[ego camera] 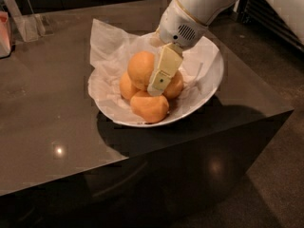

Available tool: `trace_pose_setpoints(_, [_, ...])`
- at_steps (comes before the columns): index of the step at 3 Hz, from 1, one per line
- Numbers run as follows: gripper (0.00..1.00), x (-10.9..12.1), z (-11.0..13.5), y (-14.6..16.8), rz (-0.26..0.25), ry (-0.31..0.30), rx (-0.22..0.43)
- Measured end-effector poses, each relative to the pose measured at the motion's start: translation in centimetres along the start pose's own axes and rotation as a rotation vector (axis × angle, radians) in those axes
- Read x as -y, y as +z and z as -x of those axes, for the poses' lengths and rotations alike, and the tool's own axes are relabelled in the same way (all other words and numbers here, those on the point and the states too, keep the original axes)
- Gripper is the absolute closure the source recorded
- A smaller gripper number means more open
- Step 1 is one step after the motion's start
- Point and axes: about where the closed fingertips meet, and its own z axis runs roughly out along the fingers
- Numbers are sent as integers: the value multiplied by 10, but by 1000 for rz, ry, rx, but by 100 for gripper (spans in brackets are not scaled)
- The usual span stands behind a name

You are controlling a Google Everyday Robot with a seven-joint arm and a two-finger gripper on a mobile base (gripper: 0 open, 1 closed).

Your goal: Pick orange from white bowl

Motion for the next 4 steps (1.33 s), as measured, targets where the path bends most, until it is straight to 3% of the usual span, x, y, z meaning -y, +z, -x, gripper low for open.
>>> trace_pose_setpoints(2, [0, 6, 2, 24, 46, 25, 4])
trace_pose_setpoints(4, [42, 6, 2, 24, 46, 25, 4])
